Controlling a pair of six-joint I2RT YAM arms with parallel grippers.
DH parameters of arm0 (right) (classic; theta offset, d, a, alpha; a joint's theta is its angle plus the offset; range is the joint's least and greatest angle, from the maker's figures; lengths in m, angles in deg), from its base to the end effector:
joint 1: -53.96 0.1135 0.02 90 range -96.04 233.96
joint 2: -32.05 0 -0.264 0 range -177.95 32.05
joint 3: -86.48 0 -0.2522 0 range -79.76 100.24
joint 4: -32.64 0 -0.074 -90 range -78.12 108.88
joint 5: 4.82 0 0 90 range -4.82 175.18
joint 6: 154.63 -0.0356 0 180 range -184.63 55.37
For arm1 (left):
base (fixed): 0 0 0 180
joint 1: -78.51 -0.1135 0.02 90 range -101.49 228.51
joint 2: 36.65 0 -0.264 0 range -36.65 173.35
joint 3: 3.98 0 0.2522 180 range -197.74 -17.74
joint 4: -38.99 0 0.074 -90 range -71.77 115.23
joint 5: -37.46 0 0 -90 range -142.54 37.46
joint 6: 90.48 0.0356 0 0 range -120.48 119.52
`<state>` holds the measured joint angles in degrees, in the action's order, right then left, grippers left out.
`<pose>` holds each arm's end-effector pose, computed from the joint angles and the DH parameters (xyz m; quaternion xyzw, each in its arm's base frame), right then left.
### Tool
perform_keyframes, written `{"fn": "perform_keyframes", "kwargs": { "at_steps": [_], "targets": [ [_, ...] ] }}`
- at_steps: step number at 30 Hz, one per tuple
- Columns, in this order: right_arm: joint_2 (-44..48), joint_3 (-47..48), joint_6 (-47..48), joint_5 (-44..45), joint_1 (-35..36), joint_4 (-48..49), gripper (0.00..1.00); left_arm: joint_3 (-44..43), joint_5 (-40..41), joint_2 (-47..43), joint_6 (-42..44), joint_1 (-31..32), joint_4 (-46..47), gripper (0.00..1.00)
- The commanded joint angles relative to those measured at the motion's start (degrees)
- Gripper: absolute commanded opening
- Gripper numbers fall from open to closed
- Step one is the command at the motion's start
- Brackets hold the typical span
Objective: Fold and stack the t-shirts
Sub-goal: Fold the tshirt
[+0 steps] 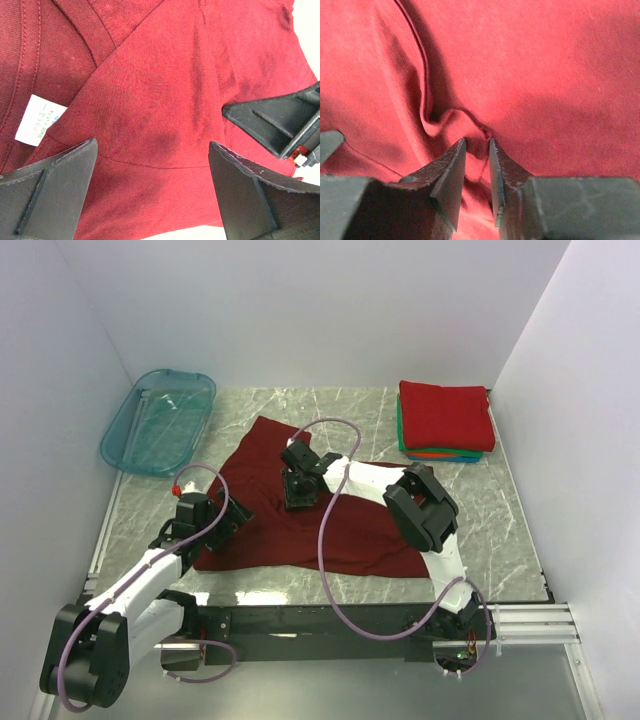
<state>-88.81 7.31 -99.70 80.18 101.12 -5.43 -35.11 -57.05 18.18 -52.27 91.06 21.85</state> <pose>0.3038 0.3322 0.1608 -0.1131 0.9540 0.2121 0.1793 0.1767 -0.0422 0.1563 -0.2897 0.8614 -0.2516 0.3328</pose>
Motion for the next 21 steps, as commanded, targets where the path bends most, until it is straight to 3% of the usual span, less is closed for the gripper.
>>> {"fn": "perform_keyframes", "kwargs": {
  "at_steps": [1, 5, 9, 21],
  "targets": [
    [-1.7, 3.2, -0.3, 0.3, 0.2, 0.1, 0.29, 1.5, 1.8, -0.3, 0.6, -0.2, -0.5, 0.99],
    [-1.2, 3.1, -0.7, 1.0, 0.2, -0.1, 0.13, 1.5, 2.3, -0.4, 0.2, -0.2, -1.1, 0.99],
    [0.9, 2.1, -1.1, 3.1, 0.3, 0.1, 0.04, 1.7, 3.1, -0.8, -0.3, -0.2, -1.8, 0.99],
    [6.2, 0.9, -0.3, 14.0, 0.2, -3.6, 0.01, 1.5, 4.3, -1.0, -0.9, -0.1, -3.9, 1.00]
  ]
}}
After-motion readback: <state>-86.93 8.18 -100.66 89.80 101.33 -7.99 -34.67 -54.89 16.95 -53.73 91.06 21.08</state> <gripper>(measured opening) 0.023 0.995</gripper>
